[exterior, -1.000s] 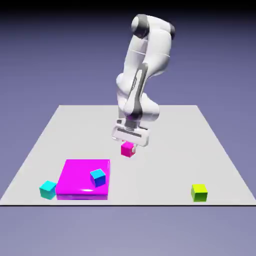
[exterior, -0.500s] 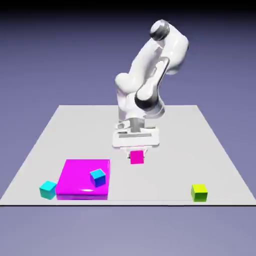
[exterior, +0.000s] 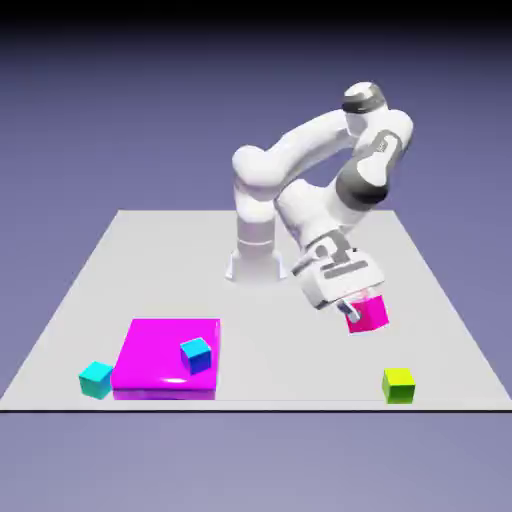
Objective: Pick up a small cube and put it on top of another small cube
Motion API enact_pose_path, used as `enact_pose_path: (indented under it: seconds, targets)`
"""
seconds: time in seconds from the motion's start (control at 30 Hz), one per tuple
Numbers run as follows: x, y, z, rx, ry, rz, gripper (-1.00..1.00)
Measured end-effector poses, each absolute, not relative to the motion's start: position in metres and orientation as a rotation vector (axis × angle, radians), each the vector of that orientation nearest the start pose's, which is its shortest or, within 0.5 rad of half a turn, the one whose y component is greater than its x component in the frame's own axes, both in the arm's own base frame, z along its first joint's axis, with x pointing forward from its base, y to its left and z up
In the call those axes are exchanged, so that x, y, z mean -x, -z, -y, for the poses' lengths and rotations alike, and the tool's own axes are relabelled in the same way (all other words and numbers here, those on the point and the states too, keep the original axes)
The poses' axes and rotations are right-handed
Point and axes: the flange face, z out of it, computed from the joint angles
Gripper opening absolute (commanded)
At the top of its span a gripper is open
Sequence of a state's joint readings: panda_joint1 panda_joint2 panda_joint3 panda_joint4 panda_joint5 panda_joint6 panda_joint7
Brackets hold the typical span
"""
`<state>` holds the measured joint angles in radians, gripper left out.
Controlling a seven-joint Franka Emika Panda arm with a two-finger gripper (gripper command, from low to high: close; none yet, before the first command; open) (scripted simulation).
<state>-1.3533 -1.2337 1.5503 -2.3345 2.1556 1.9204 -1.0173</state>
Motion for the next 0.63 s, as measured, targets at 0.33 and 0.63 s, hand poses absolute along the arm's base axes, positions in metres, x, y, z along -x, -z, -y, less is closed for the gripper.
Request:
enact_pose_path:
  seconds: [0.33, 0.63]
  targets:
    - [-0.501, -0.251, -0.253, 2.687, 0.278, 0.817, -1.00]
    - [-0.503, -0.198, -0.269, 2.702, 0.229, 0.842, 1.00]
